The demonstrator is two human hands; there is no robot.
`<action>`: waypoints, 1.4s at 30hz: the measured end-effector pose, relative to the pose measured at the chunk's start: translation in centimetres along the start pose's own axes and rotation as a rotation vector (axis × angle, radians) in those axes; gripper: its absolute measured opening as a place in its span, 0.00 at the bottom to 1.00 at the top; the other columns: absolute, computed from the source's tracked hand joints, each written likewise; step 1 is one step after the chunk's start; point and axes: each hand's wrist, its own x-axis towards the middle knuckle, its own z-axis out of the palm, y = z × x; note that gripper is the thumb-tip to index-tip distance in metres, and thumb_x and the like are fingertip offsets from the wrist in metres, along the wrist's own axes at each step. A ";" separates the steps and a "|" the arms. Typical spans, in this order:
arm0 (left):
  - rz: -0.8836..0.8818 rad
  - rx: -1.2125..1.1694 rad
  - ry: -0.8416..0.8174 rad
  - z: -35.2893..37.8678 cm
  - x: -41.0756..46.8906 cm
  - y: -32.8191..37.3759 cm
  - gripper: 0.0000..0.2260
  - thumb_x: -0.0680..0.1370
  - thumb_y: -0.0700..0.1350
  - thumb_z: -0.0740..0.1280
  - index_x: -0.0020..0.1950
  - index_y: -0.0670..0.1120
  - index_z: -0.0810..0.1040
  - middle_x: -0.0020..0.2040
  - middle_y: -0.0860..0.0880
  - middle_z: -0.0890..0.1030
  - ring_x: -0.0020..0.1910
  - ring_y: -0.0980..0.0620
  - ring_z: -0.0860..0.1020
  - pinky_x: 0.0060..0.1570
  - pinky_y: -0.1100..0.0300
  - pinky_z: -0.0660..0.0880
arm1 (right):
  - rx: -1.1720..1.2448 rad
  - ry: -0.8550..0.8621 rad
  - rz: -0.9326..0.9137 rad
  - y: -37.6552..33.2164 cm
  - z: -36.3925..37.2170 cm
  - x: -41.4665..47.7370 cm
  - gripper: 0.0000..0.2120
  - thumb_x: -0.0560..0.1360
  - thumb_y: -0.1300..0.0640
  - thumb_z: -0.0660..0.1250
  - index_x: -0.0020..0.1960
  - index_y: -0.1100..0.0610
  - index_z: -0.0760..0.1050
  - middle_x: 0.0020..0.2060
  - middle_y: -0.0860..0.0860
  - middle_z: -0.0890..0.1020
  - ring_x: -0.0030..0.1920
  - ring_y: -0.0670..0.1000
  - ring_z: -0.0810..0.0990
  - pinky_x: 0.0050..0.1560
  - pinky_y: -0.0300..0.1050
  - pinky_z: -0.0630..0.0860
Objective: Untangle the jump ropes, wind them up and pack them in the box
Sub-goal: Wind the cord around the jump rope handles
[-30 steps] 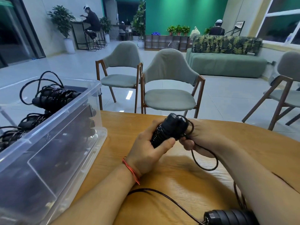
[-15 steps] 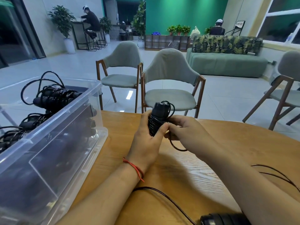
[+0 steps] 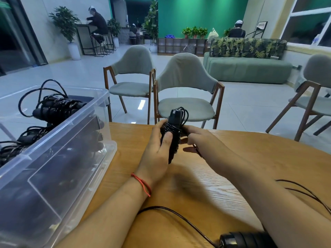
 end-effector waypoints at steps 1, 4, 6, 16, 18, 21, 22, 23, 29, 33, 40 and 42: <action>-0.020 -0.015 0.011 0.0 0.0 0.1 0.20 0.83 0.56 0.63 0.75 0.63 0.67 0.64 0.54 0.79 0.57 0.48 0.81 0.52 0.46 0.83 | 0.032 0.003 0.025 0.0 0.3 -0.1 0.23 0.80 0.60 0.61 0.74 0.51 0.76 0.65 0.53 0.83 0.65 0.53 0.81 0.68 0.52 0.79; -0.039 0.031 0.036 0.1 0.0 0.1 0.23 0.80 0.54 0.74 0.70 0.67 0.69 0.65 0.66 0.75 0.63 0.54 0.79 0.60 0.43 0.82 | 0.008 0.077 0.020 0.6 0.7 0.1 0.21 0.80 0.52 0.58 0.69 0.47 0.78 0.58 0.52 0.85 0.62 0.55 0.82 0.69 0.58 0.78; -0.071 0.033 0.052 0.3 0.1 0.3 0.28 0.75 0.55 0.79 0.69 0.68 0.68 0.63 0.67 0.75 0.61 0.57 0.79 0.58 0.46 0.83 | 0.030 0.089 0.009 0.8 0.5 -0.1 0.23 0.74 0.49 0.59 0.66 0.50 0.80 0.57 0.54 0.85 0.60 0.59 0.82 0.65 0.60 0.80; -0.154 0.150 0.175 0.2 0.7 2.1 0.32 0.70 0.53 0.83 0.65 0.55 0.67 0.57 0.52 0.80 0.49 0.58 0.84 0.42 0.61 0.84 | 0.067 -0.100 -0.103 -0.2 0.9 -1.0 0.35 0.70 0.56 0.68 0.77 0.45 0.71 0.59 0.53 0.85 0.63 0.55 0.82 0.64 0.48 0.79; -0.153 0.200 0.160 0.2 0.9 2.7 0.29 0.74 0.48 0.80 0.65 0.54 0.64 0.54 0.50 0.80 0.43 0.54 0.84 0.35 0.59 0.84 | -0.093 -0.063 -0.133 -1.3 1.2 -1.5 0.30 0.77 0.51 0.73 0.77 0.41 0.68 0.56 0.48 0.85 0.58 0.50 0.83 0.52 0.39 0.79; -0.050 0.374 0.153 0.2 1.2 3.8 0.28 0.78 0.46 0.76 0.67 0.52 0.60 0.51 0.52 0.79 0.40 0.56 0.83 0.34 0.61 0.82 | -0.216 0.011 -0.164 -3.4 1.5 -1.9 0.22 0.80 0.42 0.71 0.72 0.39 0.70 0.54 0.43 0.85 0.52 0.44 0.84 0.49 0.41 0.82; -0.023 0.412 0.158 0.2 1.4 4.1 0.27 0.78 0.46 0.75 0.67 0.53 0.60 0.52 0.52 0.79 0.42 0.57 0.83 0.35 0.61 0.83 | -0.219 0.050 -0.161 -4.0 1.6 -1.8 0.19 0.80 0.41 0.69 0.70 0.40 0.71 0.54 0.43 0.85 0.52 0.44 0.84 0.50 0.44 0.83; 0.004 0.436 0.162 0.2 1.5 4.6 0.27 0.79 0.46 0.74 0.67 0.53 0.59 0.52 0.53 0.79 0.43 0.57 0.82 0.37 0.58 0.84 | -0.205 0.092 -0.161 -4.6 1.7 -1.8 0.16 0.82 0.41 0.66 0.68 0.42 0.72 0.53 0.44 0.85 0.50 0.45 0.84 0.49 0.45 0.82; 0.042 0.401 0.146 -0.5 1.2 9.7 0.31 0.78 0.47 0.71 0.75 0.56 0.58 0.66 0.50 0.74 0.56 0.50 0.82 0.51 0.48 0.85 | -0.133 0.216 -0.275 -8.2 1.5 -1.9 0.11 0.85 0.46 0.64 0.64 0.45 0.80 0.49 0.44 0.87 0.49 0.44 0.84 0.50 0.49 0.82; 0.029 0.238 0.175 -2.3 -0.8 13.3 0.25 0.81 0.43 0.71 0.74 0.55 0.64 0.62 0.51 0.79 0.53 0.56 0.83 0.44 0.59 0.85 | -0.102 0.254 -0.366 -11.1 1.9 -3.8 0.11 0.86 0.47 0.65 0.66 0.43 0.80 0.49 0.41 0.87 0.50 0.37 0.83 0.53 0.41 0.79; 0.174 0.068 0.489 -5.7 -4.6 19.4 0.05 0.83 0.50 0.64 0.58 0.54 0.70 0.53 0.53 0.82 0.48 0.59 0.82 0.50 0.56 0.82 | -0.173 0.228 -0.561 -17.0 7.5 -7.8 0.22 0.81 0.43 0.70 0.74 0.40 0.71 0.57 0.42 0.85 0.57 0.45 0.82 0.60 0.52 0.82; 0.177 -0.018 0.564 -7.5 -5.6 20.7 0.08 0.84 0.52 0.58 0.57 0.52 0.74 0.50 0.52 0.83 0.50 0.54 0.83 0.55 0.47 0.83 | -0.283 0.213 -0.617 -18.9 9.2 -9.0 0.28 0.79 0.44 0.73 0.76 0.41 0.69 0.60 0.43 0.84 0.60 0.46 0.82 0.62 0.50 0.81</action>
